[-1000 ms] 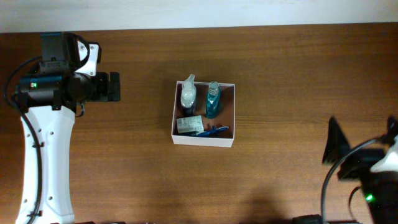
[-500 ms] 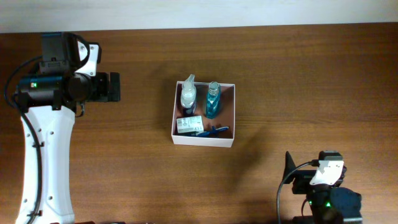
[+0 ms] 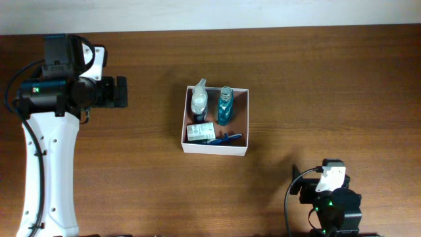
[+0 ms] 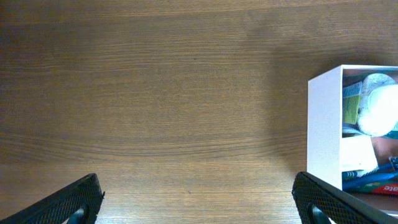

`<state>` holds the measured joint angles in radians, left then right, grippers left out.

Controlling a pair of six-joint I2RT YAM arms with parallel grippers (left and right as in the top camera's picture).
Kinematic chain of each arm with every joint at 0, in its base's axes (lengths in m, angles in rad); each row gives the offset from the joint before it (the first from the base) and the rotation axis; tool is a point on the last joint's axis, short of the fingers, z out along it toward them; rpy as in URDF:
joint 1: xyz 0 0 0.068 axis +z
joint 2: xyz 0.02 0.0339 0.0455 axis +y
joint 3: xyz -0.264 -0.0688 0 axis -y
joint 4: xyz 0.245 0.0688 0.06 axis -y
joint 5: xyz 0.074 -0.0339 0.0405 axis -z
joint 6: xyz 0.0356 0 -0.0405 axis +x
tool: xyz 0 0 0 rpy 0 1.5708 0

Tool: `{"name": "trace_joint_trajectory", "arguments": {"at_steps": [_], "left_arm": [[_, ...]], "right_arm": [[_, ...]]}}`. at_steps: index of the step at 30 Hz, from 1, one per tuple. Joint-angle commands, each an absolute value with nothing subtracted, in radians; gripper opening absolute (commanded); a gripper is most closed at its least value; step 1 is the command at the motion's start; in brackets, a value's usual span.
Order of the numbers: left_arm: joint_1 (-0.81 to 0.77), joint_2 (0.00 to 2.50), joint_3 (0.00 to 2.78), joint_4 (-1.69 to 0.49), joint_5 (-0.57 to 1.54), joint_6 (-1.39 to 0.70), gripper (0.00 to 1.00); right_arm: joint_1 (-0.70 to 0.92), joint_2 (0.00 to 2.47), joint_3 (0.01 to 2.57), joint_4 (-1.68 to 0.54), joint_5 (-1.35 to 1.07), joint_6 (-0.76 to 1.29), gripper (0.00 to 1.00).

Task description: Pack container

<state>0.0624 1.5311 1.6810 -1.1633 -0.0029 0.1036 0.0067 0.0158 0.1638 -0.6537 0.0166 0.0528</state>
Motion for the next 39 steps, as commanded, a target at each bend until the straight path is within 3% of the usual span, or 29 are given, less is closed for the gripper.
{"name": "trace_joint_trajectory", "arguments": {"at_steps": [1,22,27,33,39], "left_arm": [[0.067,1.534,1.689,-1.164,0.004,0.091,1.0],[0.067,1.534,1.689,-1.164,0.003,0.091,1.0],[0.065,1.439,1.672,-1.146,0.002,0.098,1.0],[0.039,1.175,1.33,-0.767,0.036,0.098,1.0],[0.039,0.738,0.681,-0.302,0.089,0.099,1.0]], "right_arm": [[-0.003,0.003,0.156,-0.654,0.011,0.061,0.99],[-0.003,0.004,0.156,-0.654,0.011,0.061,0.99],[-0.003,0.004,0.156,-0.654,0.011,0.061,0.99],[-0.003,0.004,0.156,-0.654,0.011,0.061,0.99],[-0.003,0.004,0.156,-0.654,0.011,0.061,0.99]]}}
